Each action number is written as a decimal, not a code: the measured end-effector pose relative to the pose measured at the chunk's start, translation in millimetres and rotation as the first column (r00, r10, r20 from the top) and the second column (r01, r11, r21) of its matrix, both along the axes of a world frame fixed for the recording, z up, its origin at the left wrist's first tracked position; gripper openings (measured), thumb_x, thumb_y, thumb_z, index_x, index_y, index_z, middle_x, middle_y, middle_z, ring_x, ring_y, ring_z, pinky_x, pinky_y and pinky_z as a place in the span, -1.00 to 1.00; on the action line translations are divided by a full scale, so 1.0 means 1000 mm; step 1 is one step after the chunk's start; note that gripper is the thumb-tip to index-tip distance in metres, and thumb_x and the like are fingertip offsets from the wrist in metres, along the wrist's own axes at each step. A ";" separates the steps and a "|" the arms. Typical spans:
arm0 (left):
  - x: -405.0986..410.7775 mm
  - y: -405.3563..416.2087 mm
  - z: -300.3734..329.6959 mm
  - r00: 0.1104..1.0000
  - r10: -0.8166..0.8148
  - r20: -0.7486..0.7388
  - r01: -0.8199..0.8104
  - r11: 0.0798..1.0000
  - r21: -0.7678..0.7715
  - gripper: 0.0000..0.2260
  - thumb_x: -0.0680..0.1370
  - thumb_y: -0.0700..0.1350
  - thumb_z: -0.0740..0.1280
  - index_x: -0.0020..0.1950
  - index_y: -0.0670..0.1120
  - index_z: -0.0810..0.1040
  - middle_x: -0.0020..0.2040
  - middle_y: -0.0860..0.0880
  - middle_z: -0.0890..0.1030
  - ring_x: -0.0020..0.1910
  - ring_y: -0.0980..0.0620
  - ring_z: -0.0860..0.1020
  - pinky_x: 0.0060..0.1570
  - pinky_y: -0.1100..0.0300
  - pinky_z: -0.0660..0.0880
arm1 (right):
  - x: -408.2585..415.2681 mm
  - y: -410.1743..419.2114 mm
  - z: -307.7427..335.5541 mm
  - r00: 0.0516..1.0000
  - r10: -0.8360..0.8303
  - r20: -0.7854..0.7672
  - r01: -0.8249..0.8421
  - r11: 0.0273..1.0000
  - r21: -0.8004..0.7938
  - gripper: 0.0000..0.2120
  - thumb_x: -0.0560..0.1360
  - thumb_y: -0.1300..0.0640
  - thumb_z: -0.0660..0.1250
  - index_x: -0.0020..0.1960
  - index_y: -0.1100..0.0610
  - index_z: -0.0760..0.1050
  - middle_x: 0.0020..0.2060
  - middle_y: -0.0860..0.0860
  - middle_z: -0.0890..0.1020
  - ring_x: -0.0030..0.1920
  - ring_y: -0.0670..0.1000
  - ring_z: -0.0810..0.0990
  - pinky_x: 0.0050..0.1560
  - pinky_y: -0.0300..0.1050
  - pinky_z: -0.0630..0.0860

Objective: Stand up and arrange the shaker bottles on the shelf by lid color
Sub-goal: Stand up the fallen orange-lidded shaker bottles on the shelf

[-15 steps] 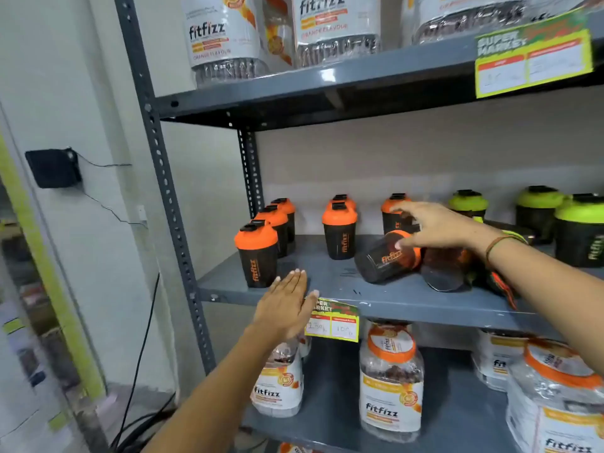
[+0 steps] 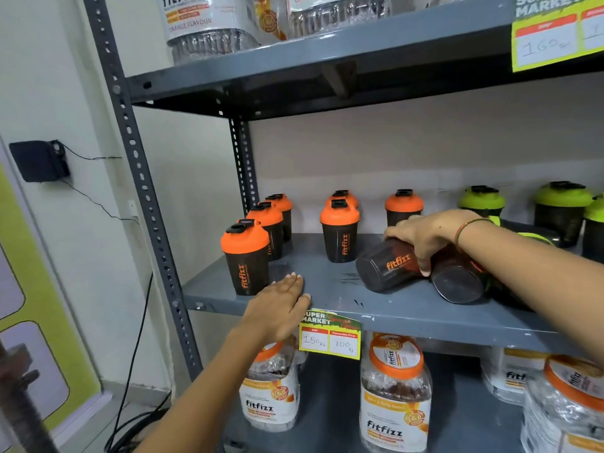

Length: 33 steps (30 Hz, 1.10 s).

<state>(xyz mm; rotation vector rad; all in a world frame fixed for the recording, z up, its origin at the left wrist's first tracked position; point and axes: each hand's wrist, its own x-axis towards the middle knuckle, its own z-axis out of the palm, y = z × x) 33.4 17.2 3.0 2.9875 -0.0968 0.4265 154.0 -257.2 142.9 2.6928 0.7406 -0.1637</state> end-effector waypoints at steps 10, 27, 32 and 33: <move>-0.003 -0.002 -0.002 0.998 -0.024 0.063 0.023 1.000 0.020 -0.46 0.62 0.13 -0.08 0.53 -0.11 0.18 0.55 -0.09 0.22 0.53 0.02 0.16 0.49 0.09 0.07 | -0.028 0.015 0.019 0.966 0.166 0.198 -0.168 0.986 -0.007 -0.13 0.16 0.09 0.57 0.39 -0.08 0.29 0.16 0.00 0.41 0.17 0.09 0.48 0.07 0.06 0.52; -0.012 -0.007 0.006 0.997 -0.039 0.061 0.039 0.999 0.005 -0.49 0.62 0.07 -0.05 0.47 -0.19 0.27 0.50 -0.18 0.30 0.50 -0.05 0.23 0.46 0.05 0.17 | -0.105 0.097 -0.008 0.627 0.475 0.617 -0.320 0.880 -0.352 -0.44 0.45 0.20 0.39 0.41 0.02 0.32 0.27 0.11 0.45 0.25 0.20 0.45 -0.01 0.09 0.46; -0.013 -0.006 0.007 0.997 -0.041 0.058 0.041 0.999 0.005 -0.49 0.62 0.07 -0.04 0.47 -0.19 0.27 0.50 -0.18 0.31 0.50 -0.06 0.24 0.46 0.04 0.17 | -0.112 0.101 -0.010 0.616 0.496 0.612 -0.287 0.865 -0.413 -0.35 0.44 0.19 0.43 0.46 0.04 0.24 0.29 0.12 0.45 0.25 0.17 0.45 0.00 0.05 0.48; -0.013 -0.007 0.007 0.998 -0.039 0.056 0.039 0.999 0.004 -0.48 0.62 0.07 -0.05 0.48 -0.19 0.26 0.50 -0.18 0.30 0.50 -0.06 0.24 0.47 0.04 0.16 | -0.112 0.100 -0.011 0.614 0.495 0.614 -0.284 0.865 -0.414 -0.30 0.45 0.19 0.43 0.50 0.04 0.20 0.31 0.13 0.44 0.27 0.18 0.44 0.03 0.06 0.49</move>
